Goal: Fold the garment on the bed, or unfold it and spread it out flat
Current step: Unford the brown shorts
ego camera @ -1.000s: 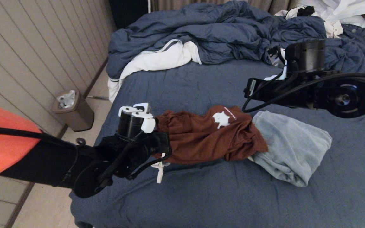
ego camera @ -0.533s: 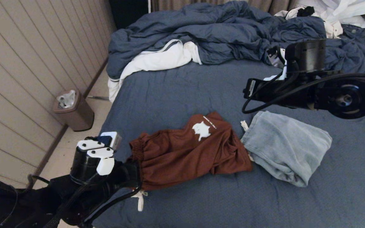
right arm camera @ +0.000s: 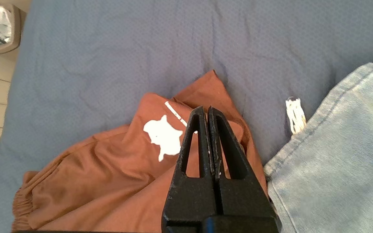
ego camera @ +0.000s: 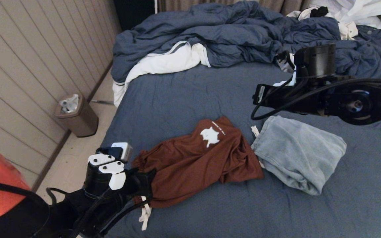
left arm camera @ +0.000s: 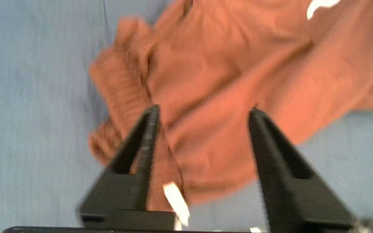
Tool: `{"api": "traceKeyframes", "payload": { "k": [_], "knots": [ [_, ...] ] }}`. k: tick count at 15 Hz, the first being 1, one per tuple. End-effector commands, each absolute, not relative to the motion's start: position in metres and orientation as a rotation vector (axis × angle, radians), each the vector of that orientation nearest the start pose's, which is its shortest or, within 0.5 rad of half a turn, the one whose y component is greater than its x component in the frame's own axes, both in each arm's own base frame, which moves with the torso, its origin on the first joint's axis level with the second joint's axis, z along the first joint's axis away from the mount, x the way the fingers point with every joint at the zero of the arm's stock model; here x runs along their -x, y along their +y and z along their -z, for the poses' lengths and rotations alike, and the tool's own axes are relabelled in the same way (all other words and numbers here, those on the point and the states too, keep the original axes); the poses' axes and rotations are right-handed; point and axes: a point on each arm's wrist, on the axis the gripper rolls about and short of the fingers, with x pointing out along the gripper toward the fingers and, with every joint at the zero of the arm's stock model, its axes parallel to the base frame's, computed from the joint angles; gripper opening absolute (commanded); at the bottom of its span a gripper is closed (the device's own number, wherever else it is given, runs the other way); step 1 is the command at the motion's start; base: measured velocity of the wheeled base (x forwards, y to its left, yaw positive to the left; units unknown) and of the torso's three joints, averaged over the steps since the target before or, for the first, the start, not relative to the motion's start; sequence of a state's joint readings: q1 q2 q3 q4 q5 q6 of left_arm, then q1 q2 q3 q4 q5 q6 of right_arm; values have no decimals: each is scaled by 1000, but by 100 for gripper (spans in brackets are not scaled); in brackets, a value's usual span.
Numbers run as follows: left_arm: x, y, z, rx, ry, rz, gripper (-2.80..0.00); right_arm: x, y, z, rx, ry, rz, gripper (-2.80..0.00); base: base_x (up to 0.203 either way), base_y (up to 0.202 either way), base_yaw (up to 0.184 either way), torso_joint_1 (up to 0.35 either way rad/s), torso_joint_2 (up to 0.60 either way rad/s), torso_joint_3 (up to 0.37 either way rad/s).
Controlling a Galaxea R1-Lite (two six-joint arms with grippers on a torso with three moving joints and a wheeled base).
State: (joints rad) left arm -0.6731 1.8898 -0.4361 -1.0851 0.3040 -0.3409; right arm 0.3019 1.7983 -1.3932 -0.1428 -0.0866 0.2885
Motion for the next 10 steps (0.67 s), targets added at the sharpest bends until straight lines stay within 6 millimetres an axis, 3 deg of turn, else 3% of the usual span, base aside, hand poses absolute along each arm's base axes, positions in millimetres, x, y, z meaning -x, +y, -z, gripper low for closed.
{"api": "traceKeyframes", "payload": {
  "k": [1,4,6,10],
  "knots": [
    [-238,-177,-74,146,373,296,0,-343,105,-264,-235,291,-174,-280,0,0,0,0,0,0],
    [-257,-191,-62,118,370,302,0,-345,106,-260,-234,305,-173,-280,0,0,0,0,0,0],
    [-259,-192,-54,89,387,302,0,-346,106,-259,-234,307,-173,-280,0,0,0,0,0,0],
    [-283,-182,-35,55,408,244,0,-346,106,-256,-235,318,-193,-280,0,0,0,0,0,0]
  ]
}}
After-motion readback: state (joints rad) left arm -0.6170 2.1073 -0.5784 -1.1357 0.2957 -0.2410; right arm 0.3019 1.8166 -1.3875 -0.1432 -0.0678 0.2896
